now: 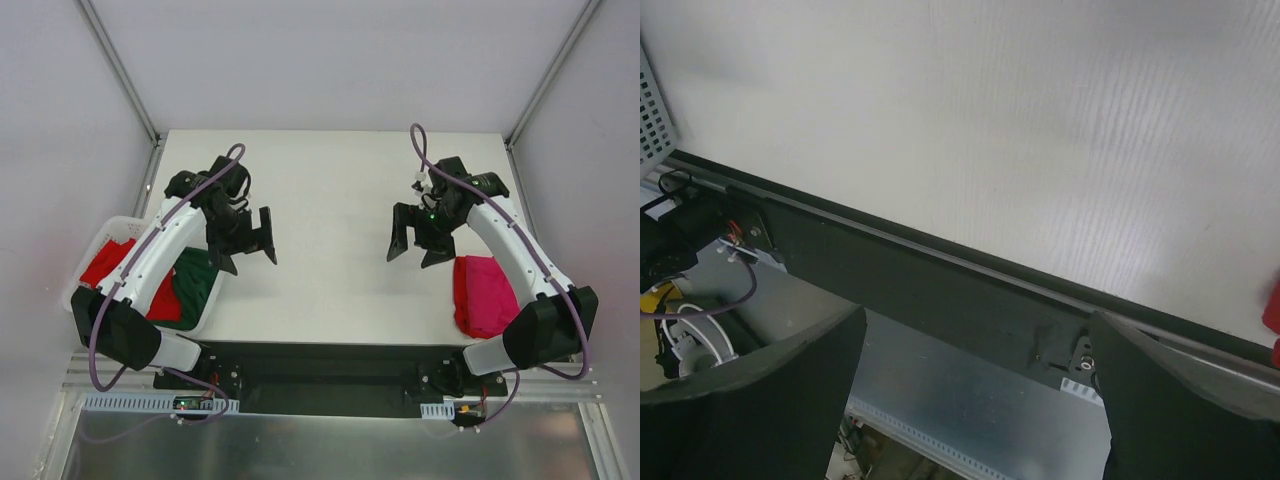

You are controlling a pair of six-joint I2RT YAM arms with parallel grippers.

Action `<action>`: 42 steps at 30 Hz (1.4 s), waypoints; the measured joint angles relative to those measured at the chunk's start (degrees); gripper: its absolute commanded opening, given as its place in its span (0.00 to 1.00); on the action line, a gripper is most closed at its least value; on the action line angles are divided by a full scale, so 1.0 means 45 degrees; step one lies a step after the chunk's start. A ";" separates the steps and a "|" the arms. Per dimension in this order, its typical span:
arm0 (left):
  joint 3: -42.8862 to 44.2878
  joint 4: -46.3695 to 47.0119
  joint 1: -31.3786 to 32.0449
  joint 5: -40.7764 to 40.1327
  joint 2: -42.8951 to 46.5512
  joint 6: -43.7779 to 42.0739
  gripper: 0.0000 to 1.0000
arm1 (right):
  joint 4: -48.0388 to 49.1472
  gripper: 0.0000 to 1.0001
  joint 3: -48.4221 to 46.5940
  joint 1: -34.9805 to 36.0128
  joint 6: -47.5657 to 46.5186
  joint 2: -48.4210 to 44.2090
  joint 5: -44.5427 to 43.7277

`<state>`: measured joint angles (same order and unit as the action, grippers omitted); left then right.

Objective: Fold and stack the t-shirts

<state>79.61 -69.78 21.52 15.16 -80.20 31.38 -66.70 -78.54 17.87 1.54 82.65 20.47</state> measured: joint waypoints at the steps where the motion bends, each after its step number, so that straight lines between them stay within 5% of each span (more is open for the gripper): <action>1: 0.0034 -0.0053 0.0000 -0.0083 0.0005 0.0010 0.99 | -0.0024 0.96 -0.0058 0.0000 -0.0010 0.0000 -0.0112; 9: 0.0593 -0.0398 -0.0180 -0.1496 0.0194 0.0301 0.99 | 0.0165 0.96 -0.0981 0.0015 -0.0005 0.0243 0.0121; 16: -0.0889 -0.1122 -0.3920 -0.3094 0.3259 0.0665 0.99 | 0.0695 0.96 -0.0918 0.0204 0.0049 0.0782 0.0661; 20: -0.0661 -0.1379 -0.3973 -0.3764 0.4541 0.1190 0.99 | 0.0797 0.96 -0.0748 0.0291 0.0087 0.1015 0.0860; 25: -0.1676 -0.0461 -0.4075 -0.1729 0.5071 0.1797 0.99 | 0.1015 0.96 -0.0763 0.0525 0.0146 0.1282 0.1010; 29: -0.2613 0.1035 -0.3492 0.0573 0.4726 0.2414 0.99 | 0.1083 0.96 -0.0923 0.0787 0.0175 0.1554 0.1180; 32: -0.1613 0.1520 -0.2720 0.0908 0.4133 0.2166 0.99 | 0.1166 0.96 -0.0976 0.0913 0.0175 0.1681 0.1263; 37: 0.2885 0.0588 0.0437 -0.0593 0.1545 0.1064 0.99 | 0.1205 0.96 -0.0976 0.0981 0.0175 0.1719 0.1321; 42: 0.3784 -0.0398 0.2535 -0.2438 -0.0758 0.0738 0.99 | 0.1205 0.96 -0.0976 0.1035 0.0175 0.1817 0.1355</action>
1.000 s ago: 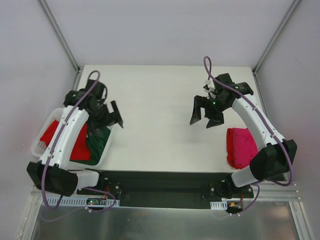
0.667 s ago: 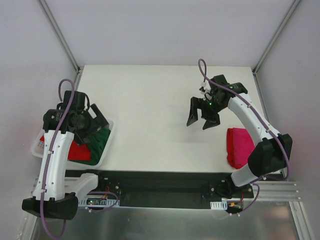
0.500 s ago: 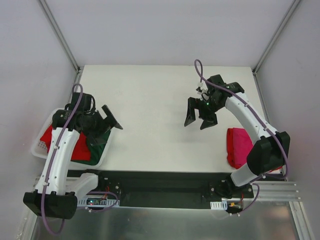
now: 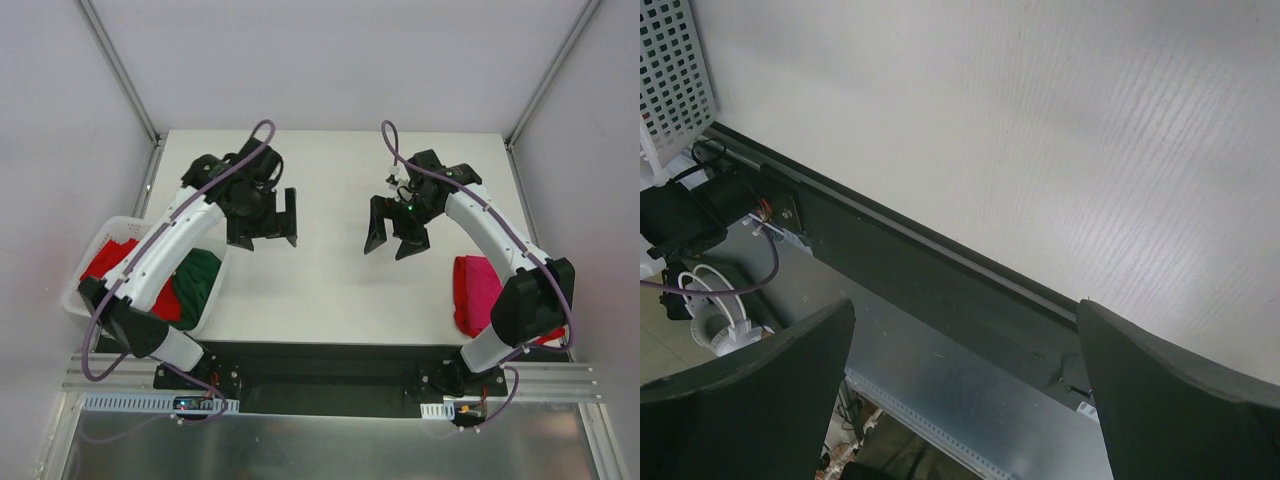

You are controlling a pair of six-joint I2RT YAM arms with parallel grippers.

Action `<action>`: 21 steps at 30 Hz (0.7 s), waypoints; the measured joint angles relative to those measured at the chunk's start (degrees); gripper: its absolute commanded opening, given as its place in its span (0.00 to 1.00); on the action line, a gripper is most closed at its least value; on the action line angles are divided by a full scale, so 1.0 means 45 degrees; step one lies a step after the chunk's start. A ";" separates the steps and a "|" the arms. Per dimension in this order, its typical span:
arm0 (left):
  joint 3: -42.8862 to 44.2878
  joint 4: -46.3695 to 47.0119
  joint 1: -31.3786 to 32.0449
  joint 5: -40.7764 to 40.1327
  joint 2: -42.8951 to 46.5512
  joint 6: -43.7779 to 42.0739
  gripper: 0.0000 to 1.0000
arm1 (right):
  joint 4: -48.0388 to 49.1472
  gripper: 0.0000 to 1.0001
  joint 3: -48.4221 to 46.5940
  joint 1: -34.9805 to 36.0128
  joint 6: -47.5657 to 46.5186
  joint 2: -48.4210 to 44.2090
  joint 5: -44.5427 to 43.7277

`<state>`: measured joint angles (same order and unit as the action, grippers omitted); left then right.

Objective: Fold and stack the t-shirts

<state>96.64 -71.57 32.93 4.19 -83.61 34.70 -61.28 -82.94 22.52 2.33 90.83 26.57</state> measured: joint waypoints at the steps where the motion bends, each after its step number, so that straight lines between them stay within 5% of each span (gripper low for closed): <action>1: 0.0073 -0.0204 0.0277 -0.0243 -0.0427 -0.0029 0.99 | 0.0000 0.96 0.0000 0.0024 0.0000 0.0000 0.0010; 7: 0.0384 -0.0559 0.0287 -0.1957 -0.1457 0.0238 0.99 | 0.0000 0.96 0.0005 0.0073 0.0000 0.0000 0.0029; 14: -0.4847 0.0345 -0.5911 -0.2346 0.2424 0.1438 0.99 | 0.0005 0.96 0.0427 0.0112 -0.0015 -0.0005 0.0083; 21: -0.5168 -0.0709 -0.9073 -0.4036 0.4133 0.0855 1.00 | -0.0117 0.96 0.0461 0.0185 -0.0102 0.0000 0.0257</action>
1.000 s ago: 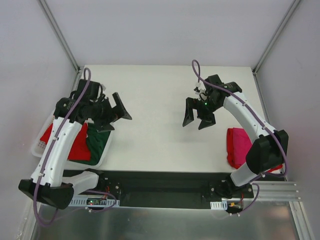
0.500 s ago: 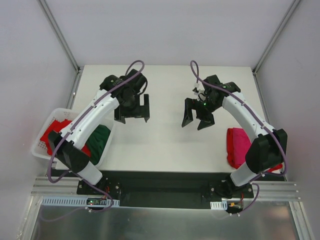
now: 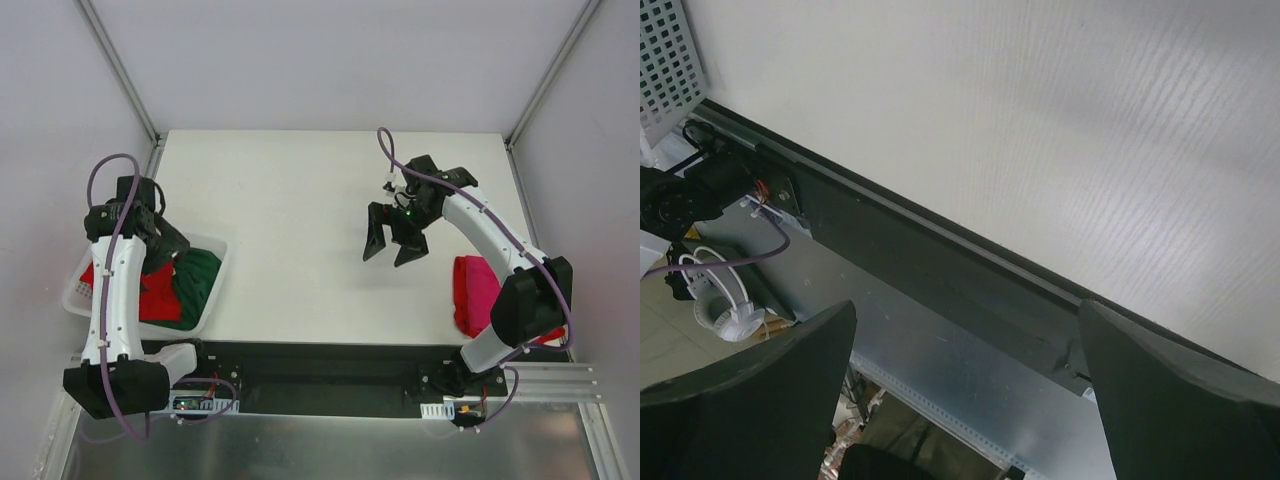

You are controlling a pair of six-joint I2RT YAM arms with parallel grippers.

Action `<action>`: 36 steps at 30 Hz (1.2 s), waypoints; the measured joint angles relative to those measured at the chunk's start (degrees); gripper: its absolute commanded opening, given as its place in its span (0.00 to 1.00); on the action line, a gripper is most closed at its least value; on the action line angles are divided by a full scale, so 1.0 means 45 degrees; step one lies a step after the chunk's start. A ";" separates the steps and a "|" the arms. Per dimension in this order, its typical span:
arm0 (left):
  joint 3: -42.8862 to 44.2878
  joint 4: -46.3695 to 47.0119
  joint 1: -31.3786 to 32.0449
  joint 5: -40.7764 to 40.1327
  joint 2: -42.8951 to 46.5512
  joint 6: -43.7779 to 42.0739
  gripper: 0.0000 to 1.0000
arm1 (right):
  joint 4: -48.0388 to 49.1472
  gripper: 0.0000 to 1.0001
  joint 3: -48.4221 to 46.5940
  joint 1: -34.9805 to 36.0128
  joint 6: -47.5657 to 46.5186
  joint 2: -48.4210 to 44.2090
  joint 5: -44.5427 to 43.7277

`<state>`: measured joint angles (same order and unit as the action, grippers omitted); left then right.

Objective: Fold and stack the t-shirts

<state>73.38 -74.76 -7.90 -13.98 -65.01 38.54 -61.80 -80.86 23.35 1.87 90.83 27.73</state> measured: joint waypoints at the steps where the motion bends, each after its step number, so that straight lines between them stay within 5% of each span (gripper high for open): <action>1: -0.0097 -0.0024 -0.0243 -0.0287 0.0165 -0.0053 0.99 | -0.0058 0.96 -0.0053 0.0044 0.0005 0.0024 0.0044; 10: -0.0923 -0.0267 -0.1831 -0.0840 0.0141 0.0520 0.99 | -0.0044 0.96 -0.0325 0.1826 0.0073 0.0165 0.0423; 18: -0.0913 0.0131 -0.1870 -0.0641 -0.1389 0.1540 0.99 | 0.0913 0.96 0.0928 0.3429 0.0355 0.0165 0.0738; 24: -0.1098 0.1350 -0.2511 -0.0495 -0.1457 0.1253 0.99 | 0.1438 0.96 0.1409 0.3619 0.0345 0.0165 0.1025; 31: -0.0884 0.1851 -0.5508 0.0437 -0.1622 0.0403 0.99 | 0.2249 0.96 0.1700 0.3619 0.0287 0.0112 0.1360; 36: 0.0146 0.2045 -0.5829 0.0782 -0.2686 -0.0146 0.99 | 0.2817 0.96 0.1933 0.3619 0.0355 0.0117 0.1622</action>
<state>74.04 -65.56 -34.13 -10.46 -77.10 37.89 -49.12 -72.16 39.64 3.46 91.35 35.03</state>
